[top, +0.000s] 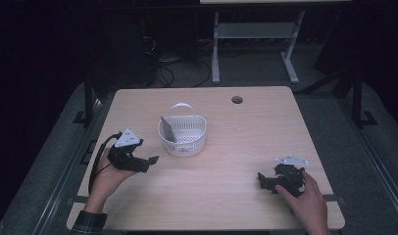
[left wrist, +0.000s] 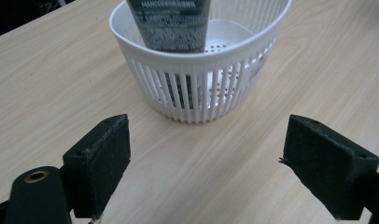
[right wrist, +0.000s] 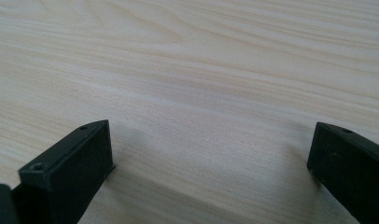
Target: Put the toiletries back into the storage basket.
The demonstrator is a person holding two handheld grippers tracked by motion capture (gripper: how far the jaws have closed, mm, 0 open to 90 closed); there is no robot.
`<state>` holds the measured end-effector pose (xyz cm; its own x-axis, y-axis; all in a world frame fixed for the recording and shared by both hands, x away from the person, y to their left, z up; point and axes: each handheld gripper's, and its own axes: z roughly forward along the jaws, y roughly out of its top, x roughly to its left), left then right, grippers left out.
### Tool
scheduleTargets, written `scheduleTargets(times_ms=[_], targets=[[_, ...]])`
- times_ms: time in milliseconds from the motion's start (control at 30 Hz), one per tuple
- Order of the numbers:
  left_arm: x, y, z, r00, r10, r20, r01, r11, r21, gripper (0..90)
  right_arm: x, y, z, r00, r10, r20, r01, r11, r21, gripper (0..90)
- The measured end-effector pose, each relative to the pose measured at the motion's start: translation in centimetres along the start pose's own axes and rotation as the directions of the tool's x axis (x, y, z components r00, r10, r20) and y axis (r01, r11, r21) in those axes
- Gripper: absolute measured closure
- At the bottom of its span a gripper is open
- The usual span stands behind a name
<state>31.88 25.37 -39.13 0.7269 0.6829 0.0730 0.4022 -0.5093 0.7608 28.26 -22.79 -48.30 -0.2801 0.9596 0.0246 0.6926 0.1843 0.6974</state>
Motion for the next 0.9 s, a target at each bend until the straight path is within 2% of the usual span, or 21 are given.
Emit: scheduleTargets(times_ms=[267, 500, 767, 900], targets=[[-0.9, -2.4, -0.2, 1.0000, -0.005, -0.006, 0.005, 1.0000, 0.002, 14.0, 0.0, 0.0, 0.0, 1.0000, 0.000, 0.000, 0.000, 1.000, 0.000, 0.0], [-1.3, -5.2, 0.0, 0.9995, -0.028, -0.016, 0.029, 0.9989, 0.036, 14.0, 0.0, 0.0, 0.0, 1.0000, 0.000, 0.000, 0.000, 1.000, 0.000, 0.0], [-1.3, -8.2, 0.1, 0.9970, -0.074, -0.023, 0.075, 0.9943, 0.076, 13.5, 0.0, 0.0, 0.0, 1.0000, 0.002, 0.000, -0.002, 1.000, 0.000, 0.0], [-1.6, -9.1, 0.5, 0.9965, -0.073, -0.041, 0.077, 0.9914, 0.106, 12.9, 0.0, 0.0, 0.0, 1.0000, 0.002, 0.000, -0.002, 1.000, 0.000, 0.0]])
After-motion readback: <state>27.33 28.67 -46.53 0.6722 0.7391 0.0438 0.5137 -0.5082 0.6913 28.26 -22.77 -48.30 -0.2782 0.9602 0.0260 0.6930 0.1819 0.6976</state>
